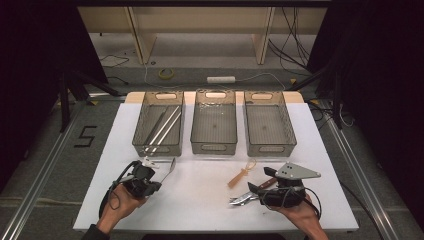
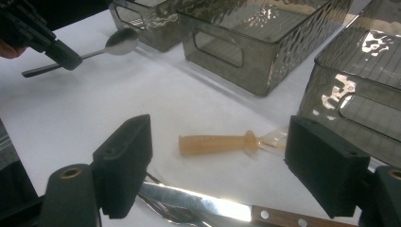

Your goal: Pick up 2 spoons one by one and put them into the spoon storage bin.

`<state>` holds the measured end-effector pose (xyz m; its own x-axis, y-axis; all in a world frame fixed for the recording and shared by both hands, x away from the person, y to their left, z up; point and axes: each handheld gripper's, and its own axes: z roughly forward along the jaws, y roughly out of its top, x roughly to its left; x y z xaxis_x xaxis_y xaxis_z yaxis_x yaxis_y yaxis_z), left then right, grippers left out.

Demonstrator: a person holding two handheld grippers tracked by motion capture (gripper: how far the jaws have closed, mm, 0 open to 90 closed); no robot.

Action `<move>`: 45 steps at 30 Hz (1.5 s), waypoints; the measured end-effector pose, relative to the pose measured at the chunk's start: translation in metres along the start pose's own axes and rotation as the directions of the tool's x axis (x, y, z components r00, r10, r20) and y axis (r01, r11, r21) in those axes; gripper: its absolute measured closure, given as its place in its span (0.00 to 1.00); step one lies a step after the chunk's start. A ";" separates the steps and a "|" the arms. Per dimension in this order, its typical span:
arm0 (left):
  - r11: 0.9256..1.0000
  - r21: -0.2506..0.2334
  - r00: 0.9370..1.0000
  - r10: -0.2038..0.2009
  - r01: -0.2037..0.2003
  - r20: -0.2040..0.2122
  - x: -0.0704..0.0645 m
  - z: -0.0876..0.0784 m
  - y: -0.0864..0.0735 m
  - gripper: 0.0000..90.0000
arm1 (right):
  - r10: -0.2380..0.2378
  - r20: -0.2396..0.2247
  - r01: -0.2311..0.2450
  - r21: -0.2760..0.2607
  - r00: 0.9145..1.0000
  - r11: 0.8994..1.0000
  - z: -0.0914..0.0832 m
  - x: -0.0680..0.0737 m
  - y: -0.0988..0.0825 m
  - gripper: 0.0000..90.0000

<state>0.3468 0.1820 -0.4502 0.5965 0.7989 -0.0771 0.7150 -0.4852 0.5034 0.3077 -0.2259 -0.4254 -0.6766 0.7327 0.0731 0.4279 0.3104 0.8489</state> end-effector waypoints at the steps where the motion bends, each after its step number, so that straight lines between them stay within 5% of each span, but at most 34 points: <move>1: 1.000 -0.014 1.000 0.002 -0.002 0.007 -0.001 -0.002 0.002 0.99 | -0.001 0.000 0.001 -0.001 1.000 1.000 0.000 0.000 0.000 0.28; 8: 0.995 -0.102 0.999 0.026 -0.022 0.041 -0.011 -0.011 0.020 0.99 | 0.002 0.001 -0.002 -0.005 1.000 1.000 0.000 -0.001 0.001 0.28; 21: 0.982 -0.184 0.997 0.056 -0.044 0.061 -0.017 -0.006 0.072 0.99 | 0.010 0.005 -0.010 -0.009 1.000 1.000 0.000 -0.003 0.000 0.28; 33: 0.964 -0.264 0.996 0.034 -0.011 0.085 -0.008 -0.002 0.122 0.99 | 0.010 0.005 -0.010 -0.007 1.000 1.000 0.000 -0.004 0.000 0.28; 45: 0.958 -0.288 0.997 0.003 0.020 0.078 0.007 0.016 0.165 0.99 | 0.012 0.001 -0.012 -0.007 1.000 1.000 0.000 -0.005 -0.001 0.28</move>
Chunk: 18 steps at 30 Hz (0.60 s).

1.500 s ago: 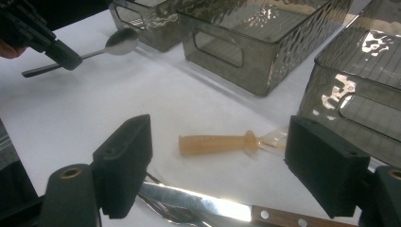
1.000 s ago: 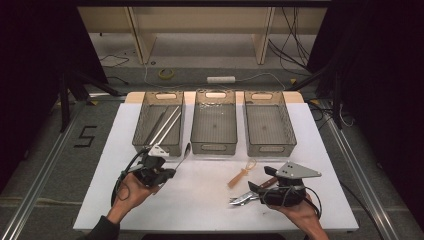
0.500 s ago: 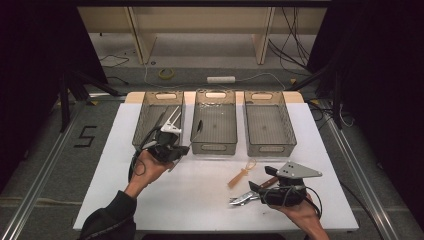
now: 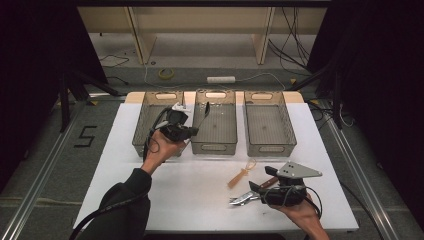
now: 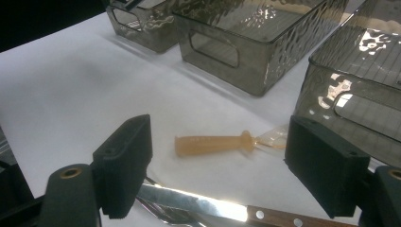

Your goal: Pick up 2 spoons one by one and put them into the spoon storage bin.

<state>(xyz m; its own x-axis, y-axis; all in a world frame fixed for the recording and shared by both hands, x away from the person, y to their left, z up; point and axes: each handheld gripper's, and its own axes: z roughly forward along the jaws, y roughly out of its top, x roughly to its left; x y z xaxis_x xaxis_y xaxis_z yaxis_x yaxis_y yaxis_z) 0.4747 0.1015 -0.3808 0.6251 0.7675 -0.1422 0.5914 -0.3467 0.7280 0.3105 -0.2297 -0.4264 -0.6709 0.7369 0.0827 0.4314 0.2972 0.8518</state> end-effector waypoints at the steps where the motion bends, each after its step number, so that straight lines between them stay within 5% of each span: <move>1: 1.000 -0.007 1.000 -0.009 0.009 -0.003 0.002 0.002 0.003 0.98 | 0.001 0.001 -0.001 0.000 1.000 1.000 0.000 0.000 0.000 0.28; 18: 0.999 -0.007 0.999 -0.032 0.032 -0.043 0.012 0.041 0.030 0.98 | 0.002 -0.007 -0.002 0.006 1.000 1.000 0.001 -0.001 0.000 0.28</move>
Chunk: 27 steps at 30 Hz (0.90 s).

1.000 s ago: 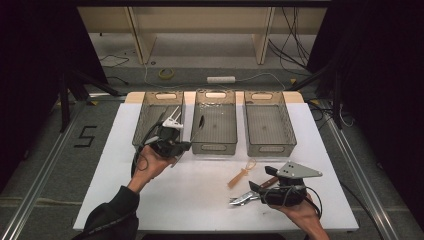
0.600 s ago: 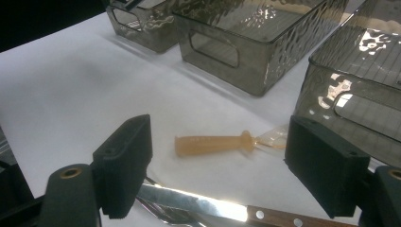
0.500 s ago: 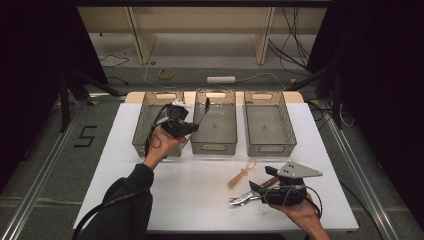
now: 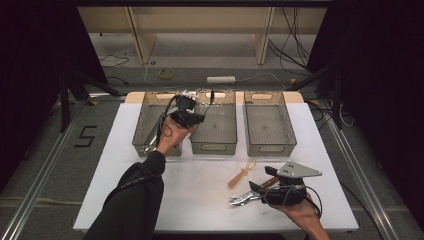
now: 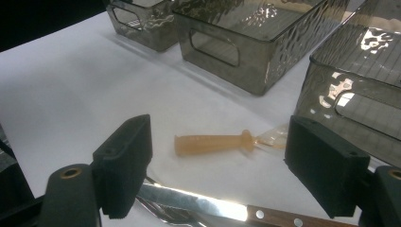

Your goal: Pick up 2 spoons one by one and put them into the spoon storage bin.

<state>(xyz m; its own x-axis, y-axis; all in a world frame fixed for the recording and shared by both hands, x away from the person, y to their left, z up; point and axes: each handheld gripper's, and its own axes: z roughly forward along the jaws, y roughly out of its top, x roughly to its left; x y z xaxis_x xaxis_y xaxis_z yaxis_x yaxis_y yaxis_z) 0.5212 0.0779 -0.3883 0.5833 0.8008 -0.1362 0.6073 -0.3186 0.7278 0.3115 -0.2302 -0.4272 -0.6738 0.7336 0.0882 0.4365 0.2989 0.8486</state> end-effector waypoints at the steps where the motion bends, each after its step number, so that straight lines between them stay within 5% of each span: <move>1: 1.000 0.001 1.000 -0.010 0.010 0.000 0.001 0.003 0.001 0.98 | 0.001 -0.001 -0.001 0.000 1.000 1.000 0.000 0.000 0.000 0.28; 27: 0.999 -0.011 0.999 -0.046 0.046 0.004 0.005 0.029 0.009 0.98 | -0.014 -0.013 0.014 0.007 1.000 1.000 0.001 0.003 -0.001 0.28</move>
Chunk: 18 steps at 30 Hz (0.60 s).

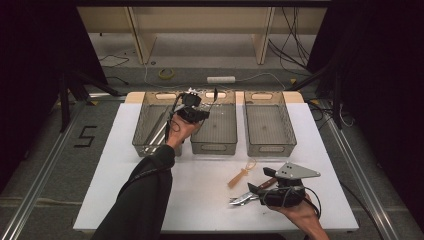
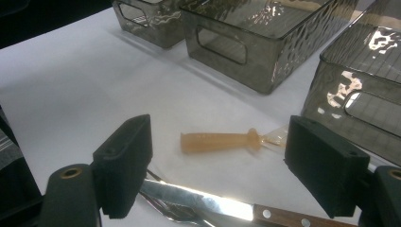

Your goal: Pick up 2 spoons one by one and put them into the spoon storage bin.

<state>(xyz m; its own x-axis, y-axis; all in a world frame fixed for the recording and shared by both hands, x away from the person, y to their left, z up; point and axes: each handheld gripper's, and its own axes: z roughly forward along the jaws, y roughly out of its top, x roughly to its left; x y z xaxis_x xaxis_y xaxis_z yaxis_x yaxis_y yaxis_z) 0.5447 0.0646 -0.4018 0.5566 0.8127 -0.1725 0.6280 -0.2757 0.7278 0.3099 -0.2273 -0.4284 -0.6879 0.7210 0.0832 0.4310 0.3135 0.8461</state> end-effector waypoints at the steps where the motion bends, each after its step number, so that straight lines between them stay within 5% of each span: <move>1: 1.000 0.005 1.000 0.008 -0.008 0.001 0.000 0.001 0.000 0.98 | 0.000 -0.001 0.000 0.000 1.000 1.000 0.000 0.000 0.000 0.28; 15: 1.000 0.020 1.000 -0.004 0.004 -0.003 -0.001 0.010 -0.009 0.95 | -0.002 -0.003 0.002 -0.001 1.000 1.000 0.000 0.000 0.000 0.28; 18: 1.000 0.027 1.000 -0.015 0.015 -0.002 -0.002 0.010 -0.008 0.80 | -0.002 -0.004 0.002 -0.002 1.000 1.000 0.000 0.000 0.000 0.28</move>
<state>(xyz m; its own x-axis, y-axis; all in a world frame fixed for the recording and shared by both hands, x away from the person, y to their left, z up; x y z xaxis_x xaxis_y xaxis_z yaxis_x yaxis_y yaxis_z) 0.5439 0.0598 -0.4143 0.5460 0.8176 -0.1824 0.6508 -0.2769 0.7070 0.3097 -0.2271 -0.4282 -0.6908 0.7182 0.0836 0.4288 0.3138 0.8471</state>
